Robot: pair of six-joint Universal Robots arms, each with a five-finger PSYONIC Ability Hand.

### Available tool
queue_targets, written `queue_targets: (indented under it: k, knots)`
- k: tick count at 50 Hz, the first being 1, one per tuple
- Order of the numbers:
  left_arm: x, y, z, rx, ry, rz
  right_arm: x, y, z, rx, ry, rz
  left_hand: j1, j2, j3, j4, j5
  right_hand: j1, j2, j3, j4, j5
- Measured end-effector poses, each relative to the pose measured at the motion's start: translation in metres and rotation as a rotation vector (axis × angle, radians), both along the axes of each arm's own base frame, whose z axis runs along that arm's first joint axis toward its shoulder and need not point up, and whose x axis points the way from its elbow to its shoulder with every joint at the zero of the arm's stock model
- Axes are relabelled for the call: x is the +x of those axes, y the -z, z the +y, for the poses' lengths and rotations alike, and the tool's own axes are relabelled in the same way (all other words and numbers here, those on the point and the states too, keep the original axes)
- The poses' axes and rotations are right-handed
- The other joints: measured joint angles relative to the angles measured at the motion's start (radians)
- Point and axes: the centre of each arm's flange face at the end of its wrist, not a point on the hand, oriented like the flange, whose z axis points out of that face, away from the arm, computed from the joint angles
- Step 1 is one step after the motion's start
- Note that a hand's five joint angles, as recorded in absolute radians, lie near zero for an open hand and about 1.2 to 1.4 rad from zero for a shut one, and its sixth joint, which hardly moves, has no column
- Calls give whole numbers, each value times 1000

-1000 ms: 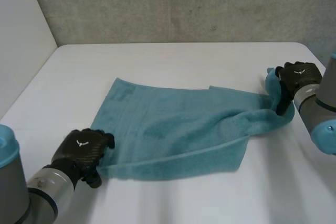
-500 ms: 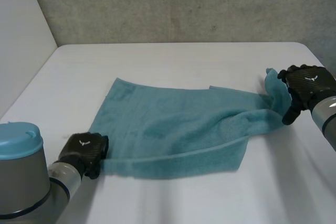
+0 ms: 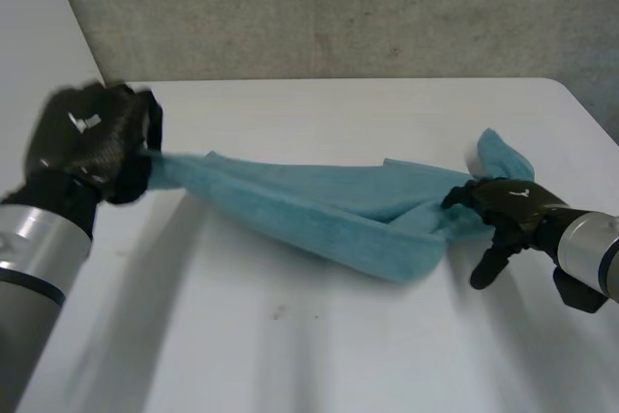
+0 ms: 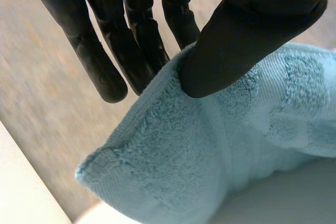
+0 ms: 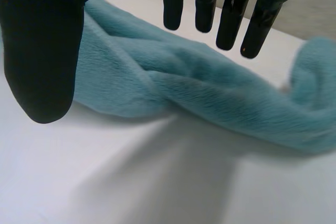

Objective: Fold the laundry

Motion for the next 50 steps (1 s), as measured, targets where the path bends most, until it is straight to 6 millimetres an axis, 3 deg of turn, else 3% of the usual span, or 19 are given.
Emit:
queue_targets:
  k: [7, 22, 26, 28, 33, 35, 38, 45, 48, 50]
  knots:
    - [-5, -40, 13, -106, 39, 52, 12, 3, -6, 122, -44, -156, 1, 0, 0, 0, 0, 98, 98, 108, 107, 90]
    - [-16, -75, 19, -192, 86, 111, 55, 38, -14, 170, -92, -220, 4, 0, 0, 0, 1, 246, 281, 284, 280, 250]
    - [-16, -80, 18, -206, 84, 120, 61, 42, -11, 173, -104, -216, 4, 0, 0, 0, 1, 395, 463, 453, 453, 418]
    - [-16, -85, 17, -219, 82, 127, 65, 44, -9, 172, -109, -213, 4, 0, 0, 0, 1, 658, 783, 765, 771, 736]
    - [-16, -90, 15, -234, 76, 135, 64, 41, -12, 149, -83, -213, 6, 0, 0, 1, 1, 714, 872, 877, 886, 840]
    - [-15, -92, 14, -242, 71, 139, 61, 33, -15, 119, -58, -212, 6, 0, 0, 1, 1, 714, 872, 878, 886, 842]
    - [-13, -96, 11, -252, 60, 142, 56, 7, -21, 29, -19, -219, 8, 0, 1, 1, 5, 725, 872, 878, 887, 846]
    - [-6, -99, -1, -263, 17, 141, 21, -105, -28, -307, 85, -244, 9, 1, 1, 1, 9, 739, 872, 879, 889, 862]
    - [-2, -98, -6, -261, -3, 140, 10, -134, -23, -380, 94, -222, 9, 1, 1, 1, 9, 739, 872, 879, 889, 863]
    - [-1, -97, -9, -256, -10, 141, 7, -141, -21, -393, 87, -203, 9, 1, 1, 1, 9, 739, 872, 879, 889, 863]
